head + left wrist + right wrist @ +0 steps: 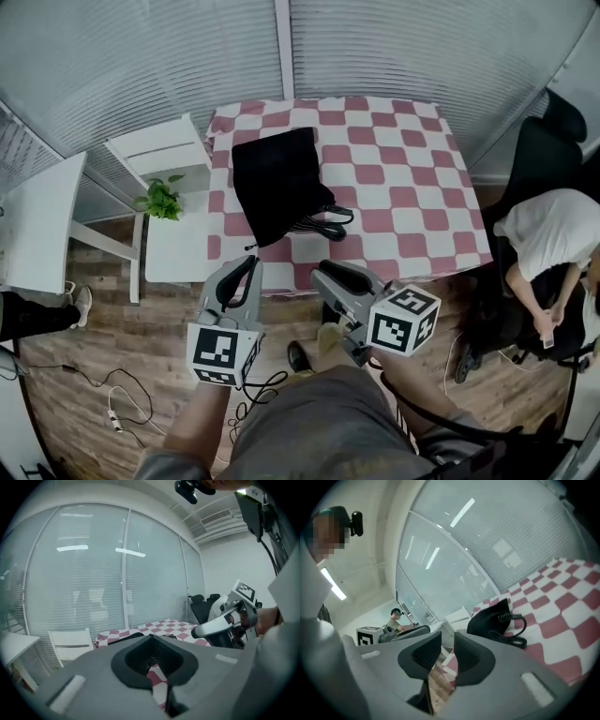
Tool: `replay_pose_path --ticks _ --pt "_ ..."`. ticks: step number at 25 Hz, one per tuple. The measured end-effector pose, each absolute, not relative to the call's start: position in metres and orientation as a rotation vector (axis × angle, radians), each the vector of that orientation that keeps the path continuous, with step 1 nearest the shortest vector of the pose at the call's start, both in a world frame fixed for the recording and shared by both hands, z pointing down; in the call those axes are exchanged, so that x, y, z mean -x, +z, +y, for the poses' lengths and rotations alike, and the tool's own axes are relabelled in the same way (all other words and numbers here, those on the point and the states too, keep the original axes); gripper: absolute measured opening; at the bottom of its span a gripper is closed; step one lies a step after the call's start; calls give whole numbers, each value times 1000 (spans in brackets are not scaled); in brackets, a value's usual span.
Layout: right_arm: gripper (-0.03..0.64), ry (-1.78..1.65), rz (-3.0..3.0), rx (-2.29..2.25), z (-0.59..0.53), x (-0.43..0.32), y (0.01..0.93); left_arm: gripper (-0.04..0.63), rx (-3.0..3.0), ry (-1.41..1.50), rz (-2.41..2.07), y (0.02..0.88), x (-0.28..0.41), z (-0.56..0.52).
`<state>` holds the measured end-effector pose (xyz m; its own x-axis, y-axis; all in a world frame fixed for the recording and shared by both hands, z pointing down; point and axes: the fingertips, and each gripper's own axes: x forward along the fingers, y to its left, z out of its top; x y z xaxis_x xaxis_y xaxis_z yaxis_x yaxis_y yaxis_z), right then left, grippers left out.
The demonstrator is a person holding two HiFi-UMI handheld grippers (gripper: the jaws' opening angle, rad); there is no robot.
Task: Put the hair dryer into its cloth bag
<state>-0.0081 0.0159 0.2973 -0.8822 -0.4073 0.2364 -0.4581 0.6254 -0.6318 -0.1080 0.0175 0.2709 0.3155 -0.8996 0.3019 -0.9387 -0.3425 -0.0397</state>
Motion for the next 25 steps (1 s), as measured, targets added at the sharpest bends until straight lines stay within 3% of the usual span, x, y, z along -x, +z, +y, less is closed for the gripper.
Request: replay_pose_path --ticks 1,4,18,25 --pt "91 1028 -2793 -781 15 5 286 2 -2428 384 -1732 261 111 20" --pt "24 810 -2851 -925 11 -4 251 2 -2433 314 -1781 235 115 28" --pt "23 187 -2889 -1201 12 4 163 2 -2507 96 -2006 139 123 46" --pt "23 47 -2896 -1236 22 7 144 2 -2555 82 -2061 117 117 51"
